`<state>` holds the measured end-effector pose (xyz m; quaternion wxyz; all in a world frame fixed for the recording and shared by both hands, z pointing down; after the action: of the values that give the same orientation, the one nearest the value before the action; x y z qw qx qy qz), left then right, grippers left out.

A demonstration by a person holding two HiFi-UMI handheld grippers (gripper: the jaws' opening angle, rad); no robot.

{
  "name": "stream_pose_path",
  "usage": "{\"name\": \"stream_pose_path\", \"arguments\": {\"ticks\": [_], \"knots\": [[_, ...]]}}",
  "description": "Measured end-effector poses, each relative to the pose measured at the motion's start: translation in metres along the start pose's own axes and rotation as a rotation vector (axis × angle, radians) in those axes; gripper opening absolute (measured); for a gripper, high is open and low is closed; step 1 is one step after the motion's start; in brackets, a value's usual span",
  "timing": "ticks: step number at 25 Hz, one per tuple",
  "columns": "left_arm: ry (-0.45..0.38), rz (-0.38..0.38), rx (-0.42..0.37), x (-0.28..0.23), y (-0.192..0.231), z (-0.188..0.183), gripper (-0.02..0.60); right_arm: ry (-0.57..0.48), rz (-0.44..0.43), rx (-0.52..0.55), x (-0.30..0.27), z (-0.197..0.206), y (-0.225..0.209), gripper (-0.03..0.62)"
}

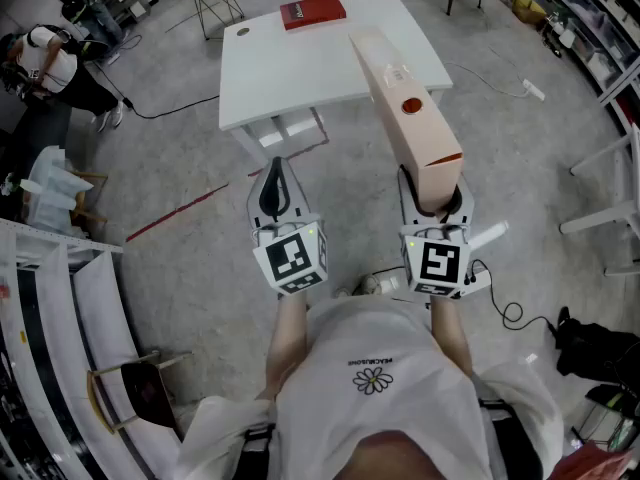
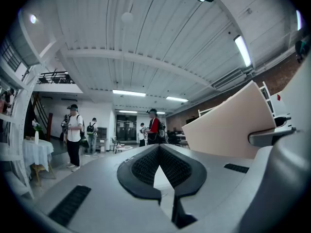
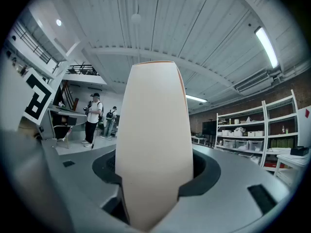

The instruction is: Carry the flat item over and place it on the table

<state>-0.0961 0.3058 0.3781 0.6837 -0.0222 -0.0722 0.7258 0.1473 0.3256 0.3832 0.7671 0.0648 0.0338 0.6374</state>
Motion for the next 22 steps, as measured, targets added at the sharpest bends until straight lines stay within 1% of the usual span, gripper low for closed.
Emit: {"name": "stream_pose_path", "arguments": {"ticks": [4,7,14,18,22], "knots": [[-0.011,-0.018,0.008,-0.008,0.002,-0.002,0.015,-0.006,0.011,-0.003,-0.007,0.002,-0.009,0.282],[-0.015,-0.029,-0.012,-0.008,0.0,-0.004,0.015,-0.01,0.01,-0.003,-0.009,0.002,-0.015,0.282],[-0.017,-0.05,-0.014,-0.012,0.004,-0.007,0.015,-0.067,0.006,-0.008,-0.021,-0.007,-0.021,0.282],[-0.016,-0.063,-0.004,-0.017,0.004,-0.004,0.015,-0.069,0.017,-0.046,-0.021,0.001,-0.027,0.282],[-0.016,-0.065,0.005,-0.022,-0.003,-0.003,0.015,-0.057,0.015,-0.051,-0.024,0.006,-0.036,0.282]]}}
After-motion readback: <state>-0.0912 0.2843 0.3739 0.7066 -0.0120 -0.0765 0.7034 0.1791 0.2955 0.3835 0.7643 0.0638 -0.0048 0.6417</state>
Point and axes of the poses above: the fingertips, and each gripper's own axes: x backward along the fingers, y to its left, z out of its underside, the point moved 8 cm from there along x, backward along the fingers, and after that the axes turned 3 degrees about -x, right-handed, at the moved point
